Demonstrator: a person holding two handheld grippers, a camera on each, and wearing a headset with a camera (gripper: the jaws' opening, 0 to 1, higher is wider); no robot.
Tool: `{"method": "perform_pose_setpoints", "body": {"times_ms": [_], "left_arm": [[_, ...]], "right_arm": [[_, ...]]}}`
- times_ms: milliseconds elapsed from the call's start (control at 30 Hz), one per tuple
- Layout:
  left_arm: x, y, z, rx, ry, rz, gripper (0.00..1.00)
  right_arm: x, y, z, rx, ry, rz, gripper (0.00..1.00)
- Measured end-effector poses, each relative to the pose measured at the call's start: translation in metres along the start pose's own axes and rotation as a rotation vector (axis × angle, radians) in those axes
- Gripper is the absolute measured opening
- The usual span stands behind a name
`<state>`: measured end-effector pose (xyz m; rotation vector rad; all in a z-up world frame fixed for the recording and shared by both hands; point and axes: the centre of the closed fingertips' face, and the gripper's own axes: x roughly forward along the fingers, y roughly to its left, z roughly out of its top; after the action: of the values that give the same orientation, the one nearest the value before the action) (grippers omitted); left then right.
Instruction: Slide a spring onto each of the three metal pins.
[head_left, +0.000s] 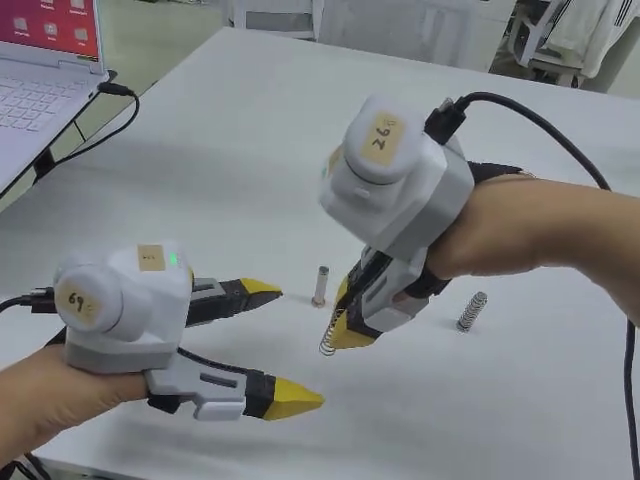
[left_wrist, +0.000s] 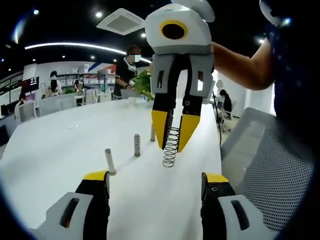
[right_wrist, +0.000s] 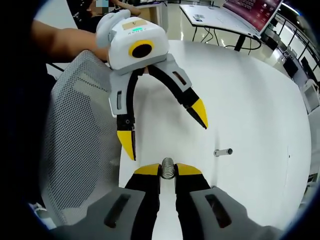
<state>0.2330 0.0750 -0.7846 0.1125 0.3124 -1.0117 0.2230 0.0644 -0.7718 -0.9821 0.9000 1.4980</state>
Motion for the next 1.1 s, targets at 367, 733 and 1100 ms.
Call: {"method": "perform_pose_setpoints", "body": {"times_ms": [367, 733, 1100], "left_arm": [[0.001, 0.005, -0.001, 0.017, 0.0, 0.024, 0.84], [0.002, 0.009, -0.001, 0.03, 0.0, 0.037, 0.93], [0.001, 0.014, 0.002, 0.061, -0.008, 0.062, 0.98]], "right_arm": [[-0.014, -0.016, -0.003, 0.022, -0.01, -0.03, 0.08], [-0.031, -0.044, 0.001, 0.035, -0.014, -0.074, 0.08], [-0.031, -0.074, 0.007, 0.028, 0.013, -0.118, 0.08]]}}
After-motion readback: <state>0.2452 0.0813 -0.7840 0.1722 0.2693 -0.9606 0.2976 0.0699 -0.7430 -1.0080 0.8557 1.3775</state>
